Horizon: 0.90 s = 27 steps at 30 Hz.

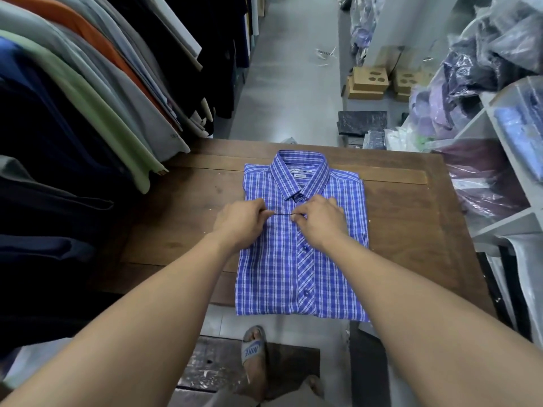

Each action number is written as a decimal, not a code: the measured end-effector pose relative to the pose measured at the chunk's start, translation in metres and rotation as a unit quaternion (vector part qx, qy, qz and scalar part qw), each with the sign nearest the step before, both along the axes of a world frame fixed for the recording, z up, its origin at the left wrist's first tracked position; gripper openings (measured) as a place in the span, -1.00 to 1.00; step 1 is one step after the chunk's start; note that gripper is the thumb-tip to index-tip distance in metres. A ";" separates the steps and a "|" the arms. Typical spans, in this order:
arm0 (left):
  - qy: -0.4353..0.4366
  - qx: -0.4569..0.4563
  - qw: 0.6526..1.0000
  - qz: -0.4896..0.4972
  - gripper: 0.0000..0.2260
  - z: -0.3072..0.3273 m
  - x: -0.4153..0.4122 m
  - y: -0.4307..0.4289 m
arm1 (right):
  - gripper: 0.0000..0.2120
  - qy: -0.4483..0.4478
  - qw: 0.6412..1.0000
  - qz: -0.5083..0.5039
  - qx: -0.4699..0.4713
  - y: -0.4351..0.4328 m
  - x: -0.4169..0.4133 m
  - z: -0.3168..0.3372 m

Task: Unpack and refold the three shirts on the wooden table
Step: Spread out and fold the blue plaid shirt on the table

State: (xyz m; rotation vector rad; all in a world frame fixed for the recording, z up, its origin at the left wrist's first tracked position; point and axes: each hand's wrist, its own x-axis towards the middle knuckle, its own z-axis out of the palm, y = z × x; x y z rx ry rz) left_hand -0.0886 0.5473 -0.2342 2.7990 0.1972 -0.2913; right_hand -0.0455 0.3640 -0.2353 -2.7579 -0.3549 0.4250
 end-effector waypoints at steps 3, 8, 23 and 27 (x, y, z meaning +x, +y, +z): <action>-0.013 -0.086 0.996 0.008 -0.74 0.001 0.000 -0.009 | -0.74 -0.012 1.000 0.017 0.002 0.004 -0.002 0.002; -0.019 -0.045 0.999 0.021 -0.74 0.005 0.001 -0.013 | -0.76 -0.001 1.000 -0.012 0.007 -0.003 0.000 0.002; -0.014 -0.050 0.998 0.035 -0.74 0.002 0.001 -0.021 | -0.77 -0.006 1.000 -0.026 -0.008 -0.006 -0.003 -0.004; -0.028 -0.129 0.986 0.107 -0.74 -0.001 0.000 -0.016 | -0.69 0.044 0.996 -0.019 0.076 -0.020 -0.002 -0.009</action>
